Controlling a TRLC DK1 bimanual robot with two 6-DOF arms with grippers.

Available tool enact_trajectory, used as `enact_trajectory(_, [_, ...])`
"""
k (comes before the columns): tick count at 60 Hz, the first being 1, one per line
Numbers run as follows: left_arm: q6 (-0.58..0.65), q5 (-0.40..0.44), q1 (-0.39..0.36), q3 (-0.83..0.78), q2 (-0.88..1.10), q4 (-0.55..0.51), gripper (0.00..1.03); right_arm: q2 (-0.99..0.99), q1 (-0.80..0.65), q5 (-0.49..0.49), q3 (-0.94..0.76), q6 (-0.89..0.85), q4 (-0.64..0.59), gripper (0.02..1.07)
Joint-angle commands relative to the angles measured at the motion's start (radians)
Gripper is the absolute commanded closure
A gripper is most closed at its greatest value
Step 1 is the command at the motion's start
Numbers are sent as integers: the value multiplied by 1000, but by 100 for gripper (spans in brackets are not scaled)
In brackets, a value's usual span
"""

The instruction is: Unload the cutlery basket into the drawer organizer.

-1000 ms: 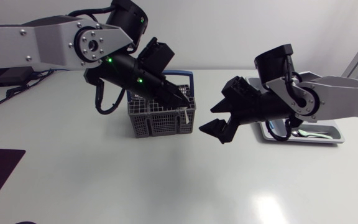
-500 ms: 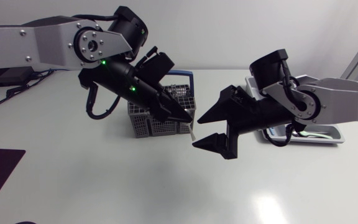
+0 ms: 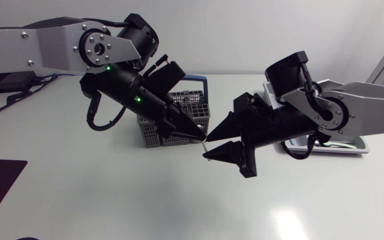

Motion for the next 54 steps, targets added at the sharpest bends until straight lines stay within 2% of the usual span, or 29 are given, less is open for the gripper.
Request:
enact_trajectory(1, [32,23,-9,7,1,-21,99,-16,17,-11,-31,-23,-11,61])
enact_trajectory(9, [43,24,-12,10,4,-34,99,-17,17,-21,-26,-23,-19,79])
enact_trajectory(20, [45,24,-13,10,5,-34,99,-19,17,-25,-28,-23,-22,80])
enact_trajectory(42, [46,24,-18,16,7,-44,99,-10,17,-56,-23,-25,-45,94])
enact_trajectory(45, [48,24,-20,16,7,-48,99,-8,16,-65,-20,-25,-46,100])
enact_trajectory(54, [49,24,-21,13,7,-48,99,-7,13,-68,-17,-25,-51,101])
